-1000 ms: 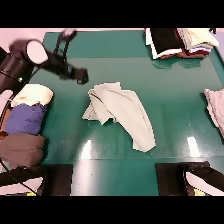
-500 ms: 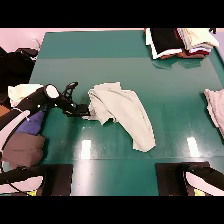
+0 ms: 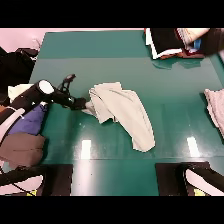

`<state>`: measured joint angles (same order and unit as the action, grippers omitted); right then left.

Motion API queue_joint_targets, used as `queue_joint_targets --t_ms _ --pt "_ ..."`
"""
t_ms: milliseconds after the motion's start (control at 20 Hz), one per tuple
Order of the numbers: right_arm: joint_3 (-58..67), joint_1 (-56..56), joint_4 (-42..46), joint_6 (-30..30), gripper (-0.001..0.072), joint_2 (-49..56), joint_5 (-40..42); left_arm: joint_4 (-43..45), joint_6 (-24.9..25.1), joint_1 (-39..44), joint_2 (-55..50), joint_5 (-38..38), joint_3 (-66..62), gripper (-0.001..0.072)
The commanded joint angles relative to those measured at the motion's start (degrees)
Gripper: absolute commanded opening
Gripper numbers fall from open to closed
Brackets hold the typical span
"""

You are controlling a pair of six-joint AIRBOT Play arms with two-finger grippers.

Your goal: Fold the shirts.

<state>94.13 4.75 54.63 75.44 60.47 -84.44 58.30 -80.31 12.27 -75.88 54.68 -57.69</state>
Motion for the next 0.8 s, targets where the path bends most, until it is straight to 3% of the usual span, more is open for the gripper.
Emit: queue_joint_targets --t_ms 0,50,100,150,400,550,700,750 --pt "-21.64 7.93 2.62 0.83 0.0020 -5.81 -4.00 3.56 0.35 -0.72 2.12 0.63 -5.33 0.0024" --pt "-30.53 9.60 2.25 0.79 0.0058 -7.69 -1.60 3.56 0.35 -0.72 2.14 0.72 -5.99 0.0023" --pt "-38.53 10.38 1.95 0.79 0.0268 -9.20 0.92 3.56 0.28 -0.72 2.12 0.72 -6.21 0.0023" --pt "-46.29 10.34 1.81 0.79 0.0393 -10.21 3.82 3.54 0.26 -0.72 2.12 0.85 -6.21 0.0024" --pt "-70.69 0.98 -3.17 0.70 0.0378 -10.67 21.05 3.56 0.26 -0.72 2.12 1.66 -6.21 0.0023" --pt "-73.00 -6.16 -5.16 0.76 0.0375 -10.10 29.31 3.56 0.24 -0.72 2.12 2.01 -6.21 0.0023" --pt "-72.76 -9.20 -5.73 0.85 0.0365 -5.35 31.19 3.56 0.24 -0.72 2.12 2.54 -6.21 0.0024" --pt "-72.02 -9.88 -5.55 0.68 0.0322 -3.17 30.93 3.56 0.24 -0.72 2.12 2.95 -6.21 0.0024"
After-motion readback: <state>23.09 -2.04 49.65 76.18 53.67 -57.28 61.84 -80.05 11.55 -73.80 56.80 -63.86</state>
